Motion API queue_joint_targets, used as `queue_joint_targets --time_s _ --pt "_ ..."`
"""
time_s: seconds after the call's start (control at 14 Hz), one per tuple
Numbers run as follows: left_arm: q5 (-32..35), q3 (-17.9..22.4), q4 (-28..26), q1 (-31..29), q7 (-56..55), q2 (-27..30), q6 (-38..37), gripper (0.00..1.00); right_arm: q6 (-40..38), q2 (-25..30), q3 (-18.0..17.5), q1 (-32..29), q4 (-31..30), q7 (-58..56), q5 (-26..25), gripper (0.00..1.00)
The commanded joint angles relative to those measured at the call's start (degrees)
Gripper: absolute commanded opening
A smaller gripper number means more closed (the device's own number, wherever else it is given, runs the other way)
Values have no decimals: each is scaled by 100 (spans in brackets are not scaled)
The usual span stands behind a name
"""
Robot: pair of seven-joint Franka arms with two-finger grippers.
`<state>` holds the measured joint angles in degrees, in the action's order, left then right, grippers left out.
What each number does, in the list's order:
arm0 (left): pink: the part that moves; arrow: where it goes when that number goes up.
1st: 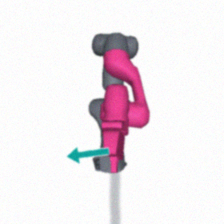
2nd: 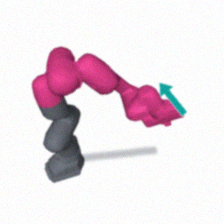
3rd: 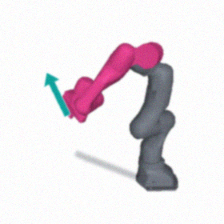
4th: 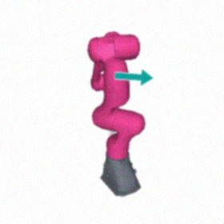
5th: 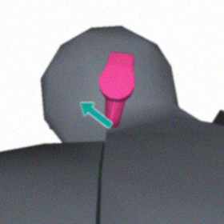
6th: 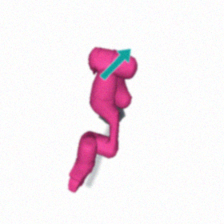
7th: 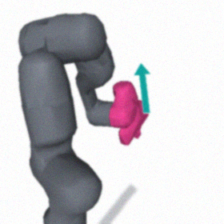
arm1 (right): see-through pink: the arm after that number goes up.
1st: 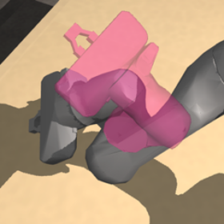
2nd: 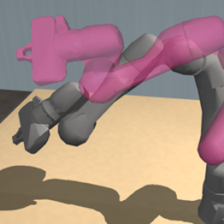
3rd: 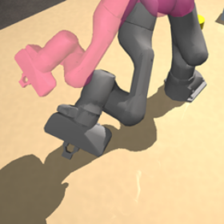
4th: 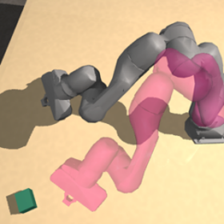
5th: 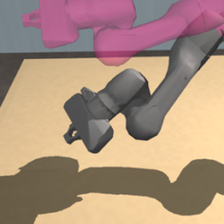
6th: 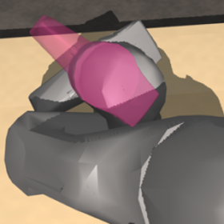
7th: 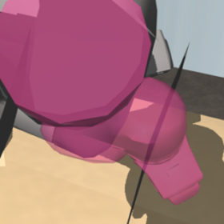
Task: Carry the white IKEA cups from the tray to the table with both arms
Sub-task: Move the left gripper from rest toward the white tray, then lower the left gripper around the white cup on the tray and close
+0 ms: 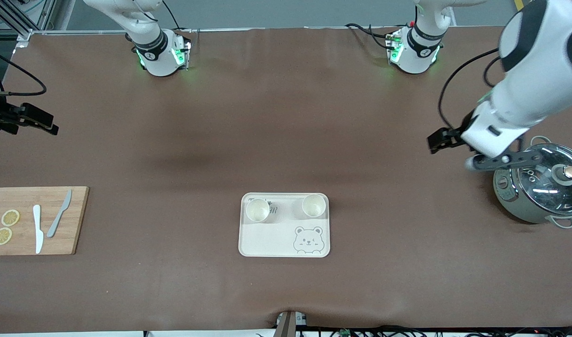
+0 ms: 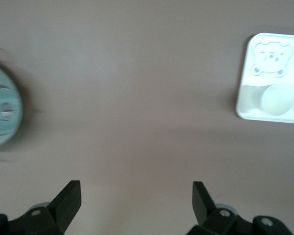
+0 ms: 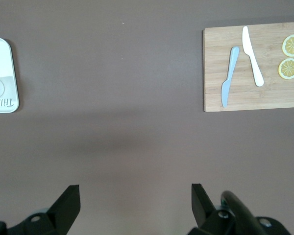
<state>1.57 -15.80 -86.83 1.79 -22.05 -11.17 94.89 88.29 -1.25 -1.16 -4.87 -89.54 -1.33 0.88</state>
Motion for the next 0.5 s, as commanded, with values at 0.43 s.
queue_joint_targets --time_s 0.43 --pt "133 59 903 1191 -1968 -1799 1882 100 74 -173 -16 4 112 19 -70 100"
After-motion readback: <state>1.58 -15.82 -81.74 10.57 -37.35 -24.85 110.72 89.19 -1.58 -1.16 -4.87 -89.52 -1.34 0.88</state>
